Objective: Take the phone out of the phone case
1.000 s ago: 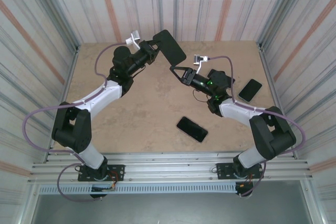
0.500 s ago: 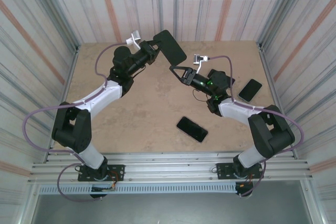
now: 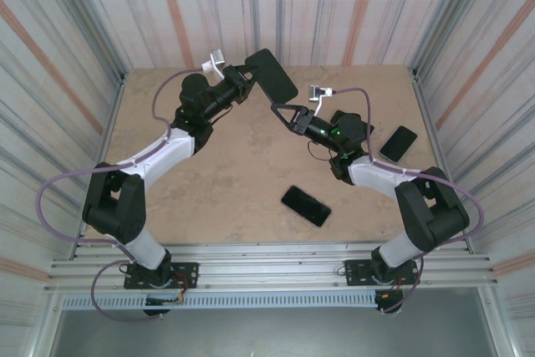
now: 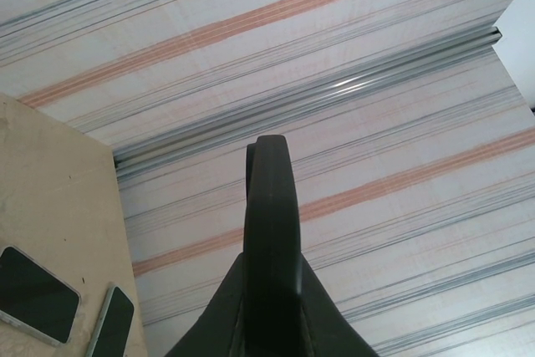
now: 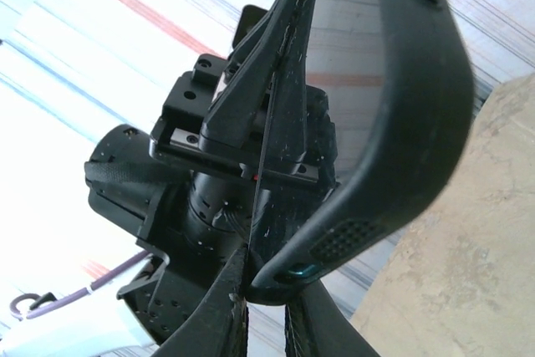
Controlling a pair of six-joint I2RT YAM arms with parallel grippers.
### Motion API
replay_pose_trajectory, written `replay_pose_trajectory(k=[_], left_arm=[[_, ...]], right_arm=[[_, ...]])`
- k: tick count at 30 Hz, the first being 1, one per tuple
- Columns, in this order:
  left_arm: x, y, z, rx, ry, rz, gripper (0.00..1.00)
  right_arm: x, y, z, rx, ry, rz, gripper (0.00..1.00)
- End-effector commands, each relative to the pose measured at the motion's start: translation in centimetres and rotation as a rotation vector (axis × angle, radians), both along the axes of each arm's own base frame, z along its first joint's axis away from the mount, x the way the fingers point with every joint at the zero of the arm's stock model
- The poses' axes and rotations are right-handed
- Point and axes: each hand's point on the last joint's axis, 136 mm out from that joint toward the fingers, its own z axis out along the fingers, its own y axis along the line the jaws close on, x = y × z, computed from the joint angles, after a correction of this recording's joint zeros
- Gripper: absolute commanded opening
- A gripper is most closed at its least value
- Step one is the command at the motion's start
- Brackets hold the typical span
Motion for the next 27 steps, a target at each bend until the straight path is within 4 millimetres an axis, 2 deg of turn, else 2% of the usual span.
replay_pose_trajectory(k=[1,7,11,18,22,24,27], left_arm=[[-1.5,0.1,3.9,-0.057,-0.046,-0.018,0.00],[-2.6,-0.2,4.9,-0.059,-0.025,-0.043,0.00],[-3.6,-0.9,5.7,-0.076,-0.026,-0.088,0.00],[-4.8,-1.9,6.4,-0.071,-0.049,-0.150,0.00],[-5.3,-2.4,7.1,-0.061,-0.088,-0.193,0.00],[-5.5,-2.5,7.2,-0.028,-0.111,-0.202,0.00],[-5.5,-2.4,7.2,0.031,-0.158,-0.209,0.00]], right_arm=[[-0.2,0.1,0.3,-0.084,-0.087,-0.012,0.13],[-0.4,-0.6,-1.1,-0.260,-0.139,-0.067,0.10],[0.3,-1.8,-1.7,-0.278,-0.129,-0.098,0.07],[0.7,-2.6,-1.5,-0.284,-0.104,-0.115,0.06],[1.4,-3.5,-2.6,-0.308,-0.055,-0.155,0.06],[1.2,-4.0,-2.3,-0.286,-0.055,-0.153,0.08],[0.4,-4.2,-1.0,-0.278,-0.108,-0.134,0.18]])
